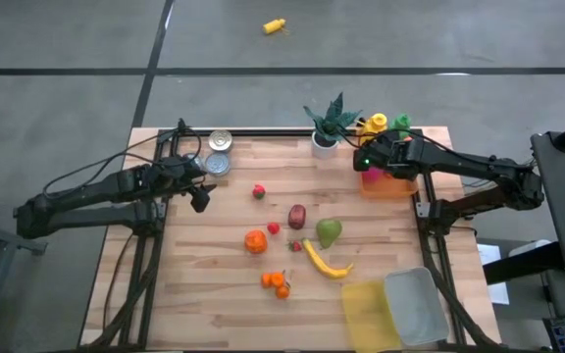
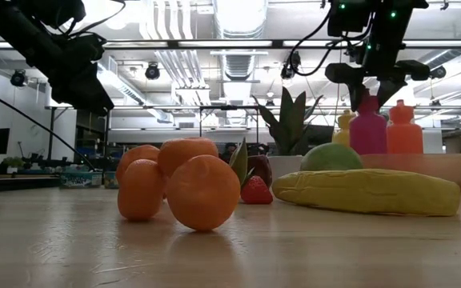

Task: Pick & Place Food Item
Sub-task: Put the violet water bottle into the orange bin, then put the green pear into the gray bin

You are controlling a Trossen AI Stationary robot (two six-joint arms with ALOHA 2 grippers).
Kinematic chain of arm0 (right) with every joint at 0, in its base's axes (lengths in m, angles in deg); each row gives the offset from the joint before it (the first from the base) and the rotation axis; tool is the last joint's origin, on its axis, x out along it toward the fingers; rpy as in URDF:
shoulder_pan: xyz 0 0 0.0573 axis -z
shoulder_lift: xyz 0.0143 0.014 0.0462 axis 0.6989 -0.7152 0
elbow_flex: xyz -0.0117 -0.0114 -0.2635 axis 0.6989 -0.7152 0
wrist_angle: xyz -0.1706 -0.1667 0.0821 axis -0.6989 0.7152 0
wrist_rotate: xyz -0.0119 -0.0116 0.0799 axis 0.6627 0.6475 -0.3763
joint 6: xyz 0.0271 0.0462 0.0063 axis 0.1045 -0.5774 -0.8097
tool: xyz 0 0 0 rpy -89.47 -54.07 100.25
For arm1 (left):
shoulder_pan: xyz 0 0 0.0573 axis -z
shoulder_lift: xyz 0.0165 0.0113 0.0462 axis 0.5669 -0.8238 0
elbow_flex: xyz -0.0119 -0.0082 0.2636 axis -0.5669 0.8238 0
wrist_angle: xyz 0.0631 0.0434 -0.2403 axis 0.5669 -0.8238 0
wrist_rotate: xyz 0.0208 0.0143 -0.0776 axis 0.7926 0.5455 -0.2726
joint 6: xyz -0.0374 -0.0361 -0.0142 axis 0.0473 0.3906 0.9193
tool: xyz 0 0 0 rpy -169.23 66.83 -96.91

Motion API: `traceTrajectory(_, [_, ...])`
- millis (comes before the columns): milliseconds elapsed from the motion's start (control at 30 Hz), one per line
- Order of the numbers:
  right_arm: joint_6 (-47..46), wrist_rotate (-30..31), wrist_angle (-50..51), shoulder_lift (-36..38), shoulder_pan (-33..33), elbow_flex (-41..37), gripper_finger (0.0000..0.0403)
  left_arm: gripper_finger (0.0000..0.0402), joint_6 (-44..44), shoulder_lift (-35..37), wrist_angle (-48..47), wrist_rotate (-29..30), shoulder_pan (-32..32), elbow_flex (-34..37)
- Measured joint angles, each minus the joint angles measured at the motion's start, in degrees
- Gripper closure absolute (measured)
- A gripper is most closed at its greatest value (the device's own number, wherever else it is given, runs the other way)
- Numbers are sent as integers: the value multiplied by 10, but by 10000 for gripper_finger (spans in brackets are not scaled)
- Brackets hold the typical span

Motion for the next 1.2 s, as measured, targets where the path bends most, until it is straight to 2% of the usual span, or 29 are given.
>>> traceTrajectory(267, [0, -1, 0, 0, 0, 0, 175, 126, 0, 0, 0, 0, 0, 0])
traceTrajectory(567, [-1, 5, 1, 0, 0, 6, 81, 126, 0, 0, 0, 0, 0, 0])
traceTrajectory(733, [8, 33, 5, 1, 0, 29, 56, 126, 0, 0, 0, 0, 0, 0])
traceTrajectory(1000, [76, 34, 35, 1, -1, 122, 54, 126, 0, 0, 0, 0, 0, 0])
traceTrajectory(1200, [224, 35, 3, 1, -20, 189, 54, 126, 0, 0, 0, 0, 0, 0])
